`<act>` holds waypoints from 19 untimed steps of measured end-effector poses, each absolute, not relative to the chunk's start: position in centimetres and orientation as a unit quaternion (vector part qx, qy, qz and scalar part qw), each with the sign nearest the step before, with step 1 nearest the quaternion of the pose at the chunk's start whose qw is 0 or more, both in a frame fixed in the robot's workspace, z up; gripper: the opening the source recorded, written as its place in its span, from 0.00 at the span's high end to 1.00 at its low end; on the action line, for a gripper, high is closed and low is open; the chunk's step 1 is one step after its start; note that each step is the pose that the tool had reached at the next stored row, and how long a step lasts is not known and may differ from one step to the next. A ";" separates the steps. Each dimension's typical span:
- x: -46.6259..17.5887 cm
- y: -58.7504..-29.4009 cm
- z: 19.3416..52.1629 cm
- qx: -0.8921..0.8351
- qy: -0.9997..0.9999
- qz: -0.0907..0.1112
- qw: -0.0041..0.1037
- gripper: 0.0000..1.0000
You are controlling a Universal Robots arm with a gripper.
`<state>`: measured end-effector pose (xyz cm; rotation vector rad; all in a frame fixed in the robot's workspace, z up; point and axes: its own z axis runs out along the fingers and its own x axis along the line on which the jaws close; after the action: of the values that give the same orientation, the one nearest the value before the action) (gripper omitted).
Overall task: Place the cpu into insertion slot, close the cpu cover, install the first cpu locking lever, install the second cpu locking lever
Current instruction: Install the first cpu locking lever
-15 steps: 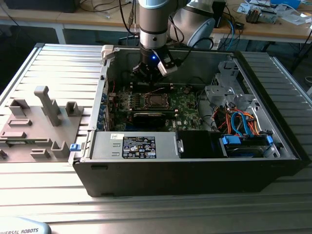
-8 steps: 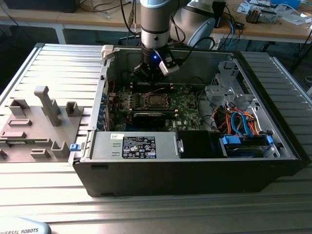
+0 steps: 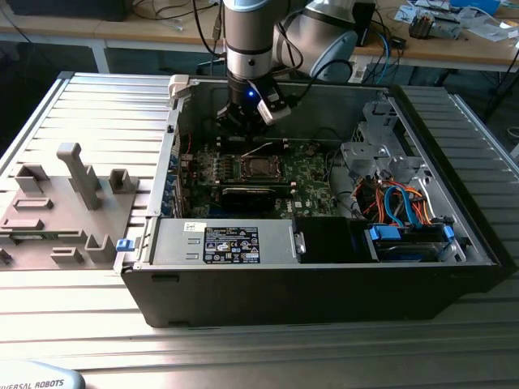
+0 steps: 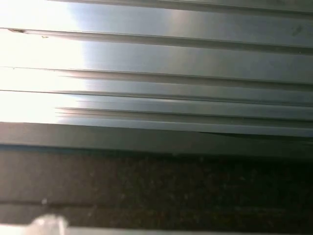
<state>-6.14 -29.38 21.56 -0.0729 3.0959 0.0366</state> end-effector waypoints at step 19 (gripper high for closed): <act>-4.0 -29.5 20.3 -0.024 1.000 0.010 0.016 0.89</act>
<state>-4.03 -29.48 20.29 -0.0734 3.1084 0.0313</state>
